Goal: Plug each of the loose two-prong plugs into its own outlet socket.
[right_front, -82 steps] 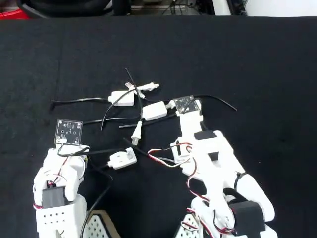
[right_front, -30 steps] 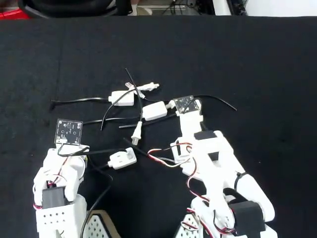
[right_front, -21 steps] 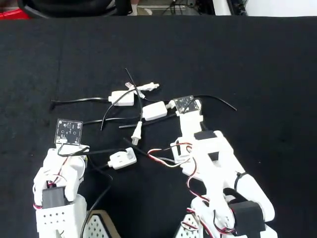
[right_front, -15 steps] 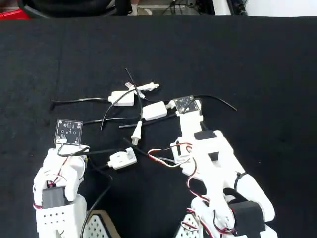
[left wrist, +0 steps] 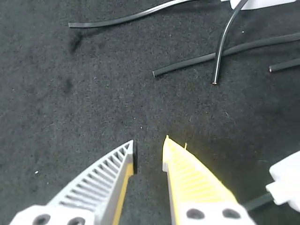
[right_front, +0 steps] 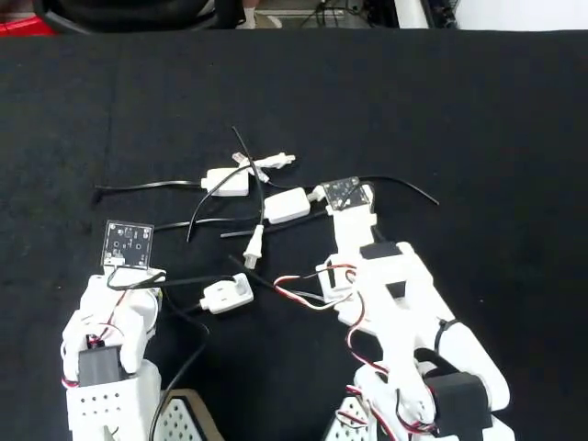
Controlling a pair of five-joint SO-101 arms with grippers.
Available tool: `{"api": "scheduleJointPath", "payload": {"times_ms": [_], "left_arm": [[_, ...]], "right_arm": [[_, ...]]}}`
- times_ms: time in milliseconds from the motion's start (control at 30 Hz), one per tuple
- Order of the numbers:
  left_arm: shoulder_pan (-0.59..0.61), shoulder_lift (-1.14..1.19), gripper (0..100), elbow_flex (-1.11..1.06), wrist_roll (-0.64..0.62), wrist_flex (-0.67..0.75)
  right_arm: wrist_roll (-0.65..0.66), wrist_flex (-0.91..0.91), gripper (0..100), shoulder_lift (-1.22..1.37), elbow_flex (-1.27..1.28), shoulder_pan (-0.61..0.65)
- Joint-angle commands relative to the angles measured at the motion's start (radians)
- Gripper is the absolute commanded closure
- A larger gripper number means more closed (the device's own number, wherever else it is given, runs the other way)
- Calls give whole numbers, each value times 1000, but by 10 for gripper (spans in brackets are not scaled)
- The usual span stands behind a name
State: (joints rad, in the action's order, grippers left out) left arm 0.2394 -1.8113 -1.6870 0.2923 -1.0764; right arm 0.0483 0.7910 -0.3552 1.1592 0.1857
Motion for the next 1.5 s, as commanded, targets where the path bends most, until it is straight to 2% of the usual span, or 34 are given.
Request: {"api": "scheduleJointPath", "payload": {"times_ms": [0, 1467], "left_arm": [[-8, -11, 888, -13, -9, 0], [-8, -11, 888, -13, -5, -21]], "right_arm": [[-8, 49, 968, 16, 65, -11], [-8, 49, 968, 16, 65, -11]]}}
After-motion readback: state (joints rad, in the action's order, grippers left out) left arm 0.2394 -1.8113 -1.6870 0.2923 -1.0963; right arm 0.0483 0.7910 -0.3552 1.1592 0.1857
